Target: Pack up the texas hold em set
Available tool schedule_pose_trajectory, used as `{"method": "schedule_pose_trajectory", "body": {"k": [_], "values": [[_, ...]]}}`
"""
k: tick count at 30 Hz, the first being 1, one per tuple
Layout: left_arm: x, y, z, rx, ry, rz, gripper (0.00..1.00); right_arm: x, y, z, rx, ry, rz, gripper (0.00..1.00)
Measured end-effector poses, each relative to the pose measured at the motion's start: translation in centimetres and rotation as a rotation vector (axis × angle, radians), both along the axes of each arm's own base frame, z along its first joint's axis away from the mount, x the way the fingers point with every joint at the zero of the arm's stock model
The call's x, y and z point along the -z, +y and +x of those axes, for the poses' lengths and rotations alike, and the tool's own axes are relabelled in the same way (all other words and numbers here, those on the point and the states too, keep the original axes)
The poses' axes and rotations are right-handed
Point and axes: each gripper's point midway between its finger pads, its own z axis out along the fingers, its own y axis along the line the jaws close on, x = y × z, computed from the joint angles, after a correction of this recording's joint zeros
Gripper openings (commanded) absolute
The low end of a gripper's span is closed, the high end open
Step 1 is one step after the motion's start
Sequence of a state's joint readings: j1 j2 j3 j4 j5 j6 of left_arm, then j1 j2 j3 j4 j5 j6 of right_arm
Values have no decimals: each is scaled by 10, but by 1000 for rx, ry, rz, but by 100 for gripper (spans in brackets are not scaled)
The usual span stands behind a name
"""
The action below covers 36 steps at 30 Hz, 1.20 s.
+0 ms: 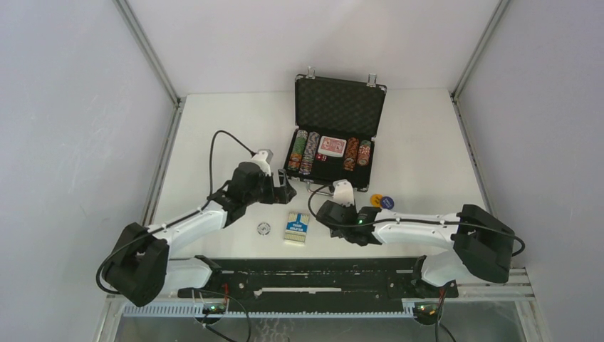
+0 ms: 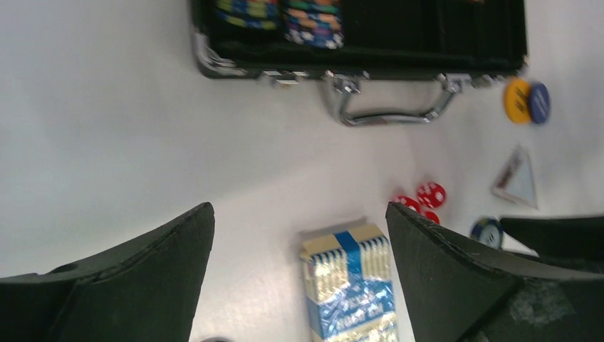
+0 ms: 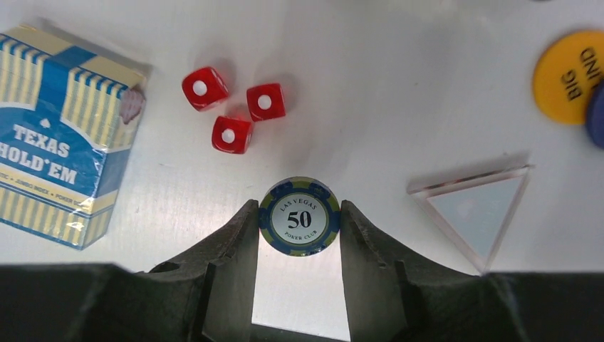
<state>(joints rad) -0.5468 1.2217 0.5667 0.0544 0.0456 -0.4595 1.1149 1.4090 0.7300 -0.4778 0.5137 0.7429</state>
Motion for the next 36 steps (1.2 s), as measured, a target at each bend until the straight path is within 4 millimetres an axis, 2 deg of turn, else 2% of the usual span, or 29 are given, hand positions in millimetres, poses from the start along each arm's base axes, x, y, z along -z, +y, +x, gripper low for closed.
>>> {"method": "schedule_pose_trajectory", "body": {"k": [6,12,17,26,36], "values": [[2,-33,-24,162,87,-101,91,-15,-1,15,-59,-80,5,42],[-18,-66,-44,317,116,-226,86,-32,1,21,-136,-164,50,41],[-30,-88,-52,414,138,-300,85,-51,12,22,-214,-221,97,42],[-19,-105,-58,475,232,-364,80,-70,35,9,-350,-262,155,42],[-18,-116,-64,520,292,-436,73,-72,44,2,-408,-264,172,42]]}}
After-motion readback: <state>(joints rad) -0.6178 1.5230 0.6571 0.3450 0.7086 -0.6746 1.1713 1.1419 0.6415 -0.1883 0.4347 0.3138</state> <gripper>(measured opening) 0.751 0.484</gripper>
